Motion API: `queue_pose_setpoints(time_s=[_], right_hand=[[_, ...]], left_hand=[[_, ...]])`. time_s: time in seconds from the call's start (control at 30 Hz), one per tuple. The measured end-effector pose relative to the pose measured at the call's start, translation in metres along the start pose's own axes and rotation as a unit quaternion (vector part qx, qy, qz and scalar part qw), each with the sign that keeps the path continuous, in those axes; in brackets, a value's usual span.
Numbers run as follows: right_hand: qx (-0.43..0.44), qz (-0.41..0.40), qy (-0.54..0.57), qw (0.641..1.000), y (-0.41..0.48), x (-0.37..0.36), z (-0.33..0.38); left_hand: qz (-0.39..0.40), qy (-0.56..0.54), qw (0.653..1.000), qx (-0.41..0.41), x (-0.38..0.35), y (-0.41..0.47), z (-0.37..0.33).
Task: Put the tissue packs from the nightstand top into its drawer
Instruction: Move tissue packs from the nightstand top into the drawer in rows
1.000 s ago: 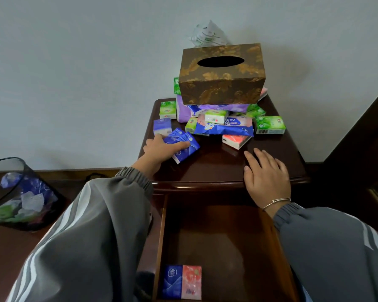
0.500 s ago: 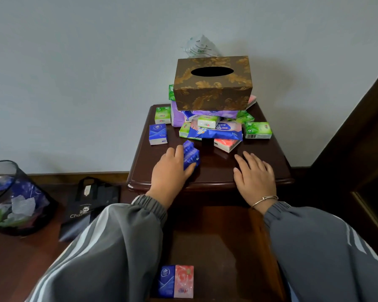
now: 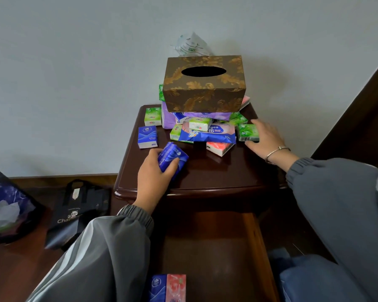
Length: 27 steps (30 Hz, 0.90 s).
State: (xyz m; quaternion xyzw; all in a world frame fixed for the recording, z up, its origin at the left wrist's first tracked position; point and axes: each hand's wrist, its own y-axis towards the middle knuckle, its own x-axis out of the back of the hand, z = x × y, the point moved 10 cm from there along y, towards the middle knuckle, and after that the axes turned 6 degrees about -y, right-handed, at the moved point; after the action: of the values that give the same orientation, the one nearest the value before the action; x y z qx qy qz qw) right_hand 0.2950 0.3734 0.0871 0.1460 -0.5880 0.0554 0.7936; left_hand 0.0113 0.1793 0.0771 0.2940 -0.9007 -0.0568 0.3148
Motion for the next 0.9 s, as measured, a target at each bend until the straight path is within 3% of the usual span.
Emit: queue_pose_setpoints(time_s=[0.2, 0.37, 0.5, 0.7, 0.8, 0.9], right_hand=[[0.030, 0.005, -0.128, 0.991, -0.002, 0.000, 0.003], [-0.029, 0.069, -0.012, 0.997, -0.036, -0.001, -0.006], [-0.065, 0.011, 0.057, 0.996, -0.075, 0.018, 0.000], [0.110, 0.037, 0.060, 0.991, -0.120, -0.003, 0.110], [0.149, 0.042, 0.025, 0.988, -0.117, -0.019, 0.157], [0.170, 0.044, -0.021, 0.984, -0.110, -0.030, 0.191]], left_hand=[[0.005, -0.085, 0.995, 0.061, 0.003, 0.004, 0.018], [-0.004, -0.139, 0.984, 0.111, 0.006, 0.005, 0.032], [-0.024, -0.202, 0.967, 0.150, 0.013, 0.007, 0.044], [-0.058, -0.349, 0.912, 0.208, 0.023, 0.003, 0.063], [-0.108, -0.392, 0.884, 0.232, 0.036, -0.001, 0.073], [-0.137, -0.385, 0.880, 0.243, 0.048, -0.003, 0.080]])
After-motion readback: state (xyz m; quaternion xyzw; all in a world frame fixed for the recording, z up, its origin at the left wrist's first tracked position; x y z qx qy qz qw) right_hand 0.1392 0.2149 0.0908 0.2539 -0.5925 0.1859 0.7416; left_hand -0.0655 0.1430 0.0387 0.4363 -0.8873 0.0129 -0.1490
